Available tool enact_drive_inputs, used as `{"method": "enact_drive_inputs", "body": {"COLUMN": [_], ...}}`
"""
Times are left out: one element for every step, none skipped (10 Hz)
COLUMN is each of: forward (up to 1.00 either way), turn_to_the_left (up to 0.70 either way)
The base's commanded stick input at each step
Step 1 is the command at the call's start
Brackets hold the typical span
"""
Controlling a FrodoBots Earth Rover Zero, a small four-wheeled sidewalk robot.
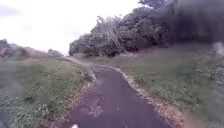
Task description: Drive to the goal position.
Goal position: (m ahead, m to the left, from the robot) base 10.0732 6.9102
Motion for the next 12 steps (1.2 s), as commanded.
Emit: {"method": "enact_drive_inputs", "body": {"forward": [0.6,0.6,0.6,0.6,0.6,0.6,0.6,0.6,0.6,0.6,0.6,0.6], "turn_to_the_left": [0.0,0.0,0.0,0.0,0.0,0.0,0.0,0.0,0.0,0.0,0.0,0.0]}}
